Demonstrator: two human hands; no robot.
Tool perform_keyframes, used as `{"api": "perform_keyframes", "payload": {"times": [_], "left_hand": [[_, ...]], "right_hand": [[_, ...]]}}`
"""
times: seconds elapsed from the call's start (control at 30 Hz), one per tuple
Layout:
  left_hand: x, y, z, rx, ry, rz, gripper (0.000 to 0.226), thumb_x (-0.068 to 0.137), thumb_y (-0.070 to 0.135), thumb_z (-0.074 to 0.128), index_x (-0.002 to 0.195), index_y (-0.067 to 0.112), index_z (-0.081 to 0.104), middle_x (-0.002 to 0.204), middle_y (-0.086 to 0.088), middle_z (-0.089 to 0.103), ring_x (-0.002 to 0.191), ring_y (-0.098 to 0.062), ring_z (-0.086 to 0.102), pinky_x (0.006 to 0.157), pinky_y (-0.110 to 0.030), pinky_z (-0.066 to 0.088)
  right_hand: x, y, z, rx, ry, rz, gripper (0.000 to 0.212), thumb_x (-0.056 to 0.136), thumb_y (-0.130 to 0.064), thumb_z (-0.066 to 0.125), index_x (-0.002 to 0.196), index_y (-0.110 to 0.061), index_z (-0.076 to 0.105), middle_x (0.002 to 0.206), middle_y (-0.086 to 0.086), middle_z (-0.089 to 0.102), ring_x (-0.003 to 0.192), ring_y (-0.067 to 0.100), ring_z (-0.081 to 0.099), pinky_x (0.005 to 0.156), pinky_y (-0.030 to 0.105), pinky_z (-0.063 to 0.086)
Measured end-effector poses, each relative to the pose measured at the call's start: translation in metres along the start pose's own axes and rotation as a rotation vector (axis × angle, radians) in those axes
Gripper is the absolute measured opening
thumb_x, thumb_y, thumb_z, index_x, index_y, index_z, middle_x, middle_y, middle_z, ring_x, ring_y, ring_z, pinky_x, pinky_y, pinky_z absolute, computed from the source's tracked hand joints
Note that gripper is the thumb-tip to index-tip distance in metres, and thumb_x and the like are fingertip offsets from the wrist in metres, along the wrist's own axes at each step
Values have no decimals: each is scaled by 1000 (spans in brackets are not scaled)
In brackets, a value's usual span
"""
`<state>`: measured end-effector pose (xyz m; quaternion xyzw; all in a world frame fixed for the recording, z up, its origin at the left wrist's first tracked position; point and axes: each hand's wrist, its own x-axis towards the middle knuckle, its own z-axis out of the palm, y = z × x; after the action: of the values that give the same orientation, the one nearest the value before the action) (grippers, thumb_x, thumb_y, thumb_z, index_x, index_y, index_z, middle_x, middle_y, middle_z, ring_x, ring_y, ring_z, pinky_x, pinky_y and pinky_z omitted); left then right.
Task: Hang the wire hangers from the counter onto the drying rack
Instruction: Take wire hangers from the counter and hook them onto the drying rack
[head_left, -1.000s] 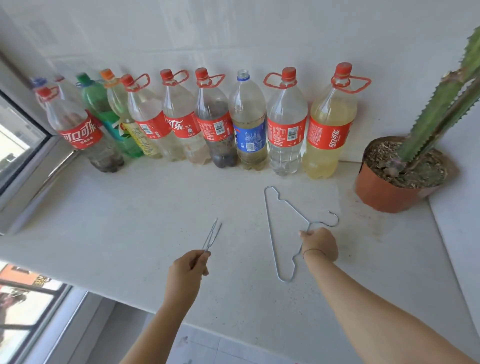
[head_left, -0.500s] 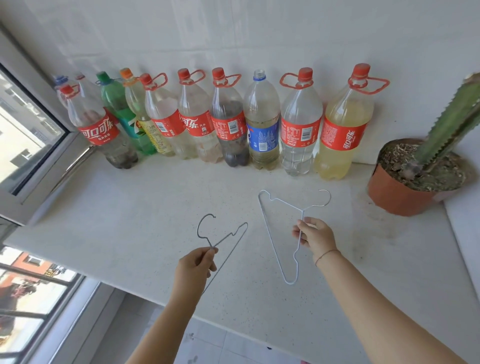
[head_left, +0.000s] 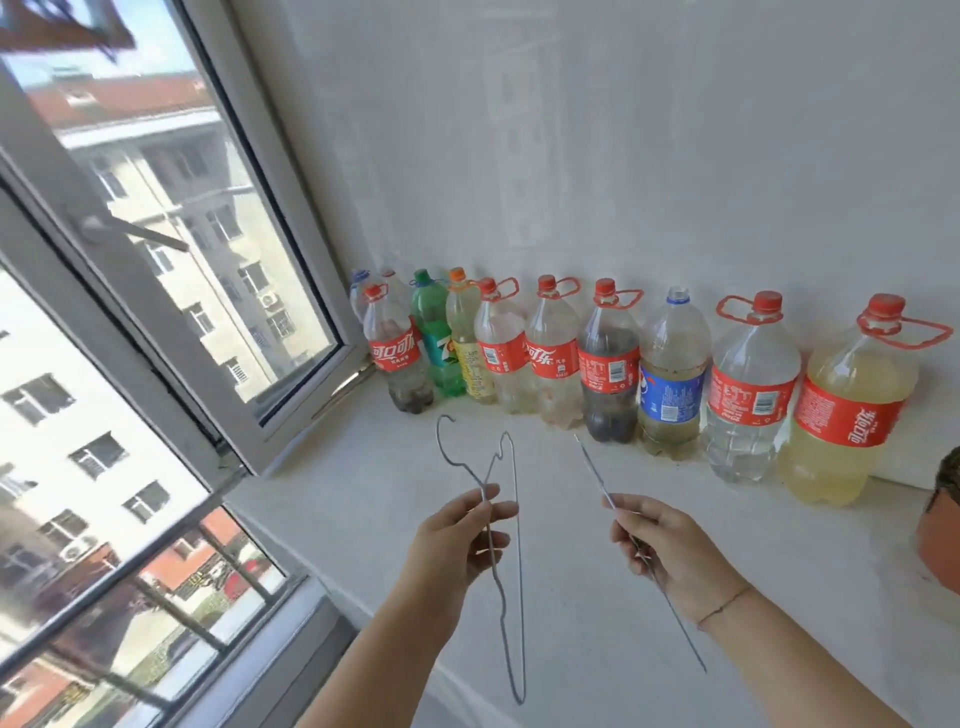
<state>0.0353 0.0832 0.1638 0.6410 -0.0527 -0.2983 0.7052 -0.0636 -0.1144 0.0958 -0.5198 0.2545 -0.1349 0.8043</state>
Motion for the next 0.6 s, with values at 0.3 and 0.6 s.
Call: {"api": "perform_keyframes", "payload": {"times": [0.3, 0.6], "left_hand": [[-52, 122, -55, -135, 189, 234, 15, 90, 4, 54, 87, 11, 68, 82, -3, 72, 58, -12, 56, 48, -15, 41], [-74, 209, -77, -287, 393, 519, 13, 91, 5, 55, 90, 12, 66, 80, -4, 73, 54, -12, 52, 43, -17, 36]], "right_hand": [[-2, -76, 151, -65, -278, -172, 18, 91, 1, 49, 93, -5, 65, 57, 8, 54, 39, 5, 40, 31, 16, 28], [-18, -167, 290, -108, -497, -282, 21, 90, 6, 45, 90, -3, 63, 52, 5, 56, 35, 5, 43, 32, 13, 31]]}}
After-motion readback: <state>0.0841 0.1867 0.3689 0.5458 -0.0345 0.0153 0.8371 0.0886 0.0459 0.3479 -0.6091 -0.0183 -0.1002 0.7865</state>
